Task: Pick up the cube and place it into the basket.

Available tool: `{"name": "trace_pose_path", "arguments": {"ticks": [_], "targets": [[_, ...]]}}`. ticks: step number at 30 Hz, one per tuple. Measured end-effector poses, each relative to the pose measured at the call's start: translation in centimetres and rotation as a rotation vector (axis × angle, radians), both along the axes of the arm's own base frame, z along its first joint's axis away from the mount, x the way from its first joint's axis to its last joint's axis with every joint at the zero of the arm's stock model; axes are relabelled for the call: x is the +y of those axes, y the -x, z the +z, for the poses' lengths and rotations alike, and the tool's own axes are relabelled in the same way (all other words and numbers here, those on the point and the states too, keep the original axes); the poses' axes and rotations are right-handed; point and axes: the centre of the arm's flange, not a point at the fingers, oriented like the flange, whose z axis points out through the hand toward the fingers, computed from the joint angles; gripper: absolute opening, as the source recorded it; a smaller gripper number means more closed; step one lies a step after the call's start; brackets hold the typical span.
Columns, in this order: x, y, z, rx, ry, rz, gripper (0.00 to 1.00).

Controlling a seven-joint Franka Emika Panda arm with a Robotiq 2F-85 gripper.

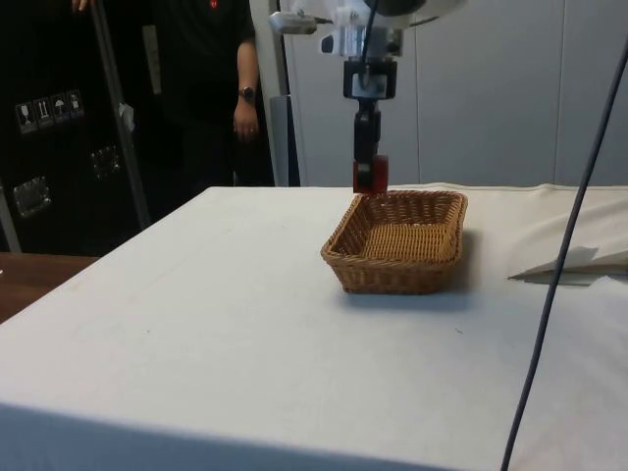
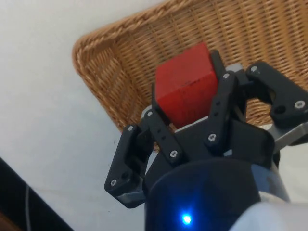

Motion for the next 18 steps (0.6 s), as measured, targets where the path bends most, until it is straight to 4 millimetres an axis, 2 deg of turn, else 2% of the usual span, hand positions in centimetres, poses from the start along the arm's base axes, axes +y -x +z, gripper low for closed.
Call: {"name": "trace_pose_path", "arguments": {"ticks": [18], "targets": [[0.2,2.7,-3.2,-0.032,0.05,0.035,0.02]]}}
